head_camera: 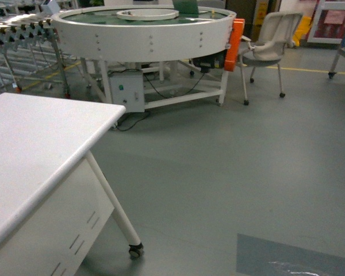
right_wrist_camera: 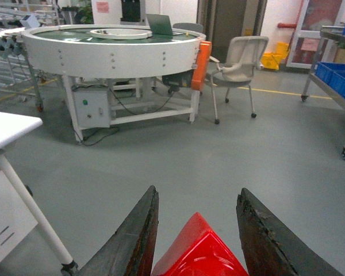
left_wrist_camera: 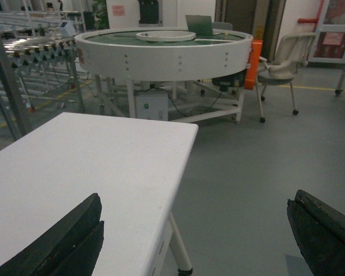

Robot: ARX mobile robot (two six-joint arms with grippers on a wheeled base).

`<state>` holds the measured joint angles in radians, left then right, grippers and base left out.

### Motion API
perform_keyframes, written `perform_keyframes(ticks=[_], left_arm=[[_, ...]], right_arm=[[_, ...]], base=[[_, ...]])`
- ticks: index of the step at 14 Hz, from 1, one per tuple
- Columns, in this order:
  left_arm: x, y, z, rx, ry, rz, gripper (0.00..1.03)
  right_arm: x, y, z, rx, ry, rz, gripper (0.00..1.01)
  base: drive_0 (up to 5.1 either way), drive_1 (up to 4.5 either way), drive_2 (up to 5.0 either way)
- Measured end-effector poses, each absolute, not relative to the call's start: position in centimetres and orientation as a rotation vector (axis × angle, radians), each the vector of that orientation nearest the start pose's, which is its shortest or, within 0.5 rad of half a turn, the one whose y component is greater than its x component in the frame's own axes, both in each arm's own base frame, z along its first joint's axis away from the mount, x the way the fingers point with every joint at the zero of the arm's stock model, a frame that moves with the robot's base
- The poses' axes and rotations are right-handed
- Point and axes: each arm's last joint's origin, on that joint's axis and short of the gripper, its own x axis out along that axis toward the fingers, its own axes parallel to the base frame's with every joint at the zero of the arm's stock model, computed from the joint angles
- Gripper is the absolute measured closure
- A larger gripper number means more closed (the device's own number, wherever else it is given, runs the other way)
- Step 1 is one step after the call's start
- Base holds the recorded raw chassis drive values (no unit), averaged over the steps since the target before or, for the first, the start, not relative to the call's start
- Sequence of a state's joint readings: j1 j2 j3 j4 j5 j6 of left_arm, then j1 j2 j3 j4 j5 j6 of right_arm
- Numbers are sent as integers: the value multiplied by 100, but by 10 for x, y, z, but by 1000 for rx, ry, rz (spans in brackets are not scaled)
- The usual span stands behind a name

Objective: Pick red block from blue box to shelf

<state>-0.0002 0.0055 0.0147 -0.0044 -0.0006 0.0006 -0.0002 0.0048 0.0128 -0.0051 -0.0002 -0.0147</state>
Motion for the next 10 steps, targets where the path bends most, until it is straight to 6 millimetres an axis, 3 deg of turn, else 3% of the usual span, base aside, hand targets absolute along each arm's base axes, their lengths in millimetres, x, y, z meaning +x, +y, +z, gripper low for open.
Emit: perform_keyframes(ticks=[10], left_arm=[[97,0,168,1,-5,0,5]], right_arm=[[97,0,167,-15,-3,0,65]], base=[[-143,-143,-143]])
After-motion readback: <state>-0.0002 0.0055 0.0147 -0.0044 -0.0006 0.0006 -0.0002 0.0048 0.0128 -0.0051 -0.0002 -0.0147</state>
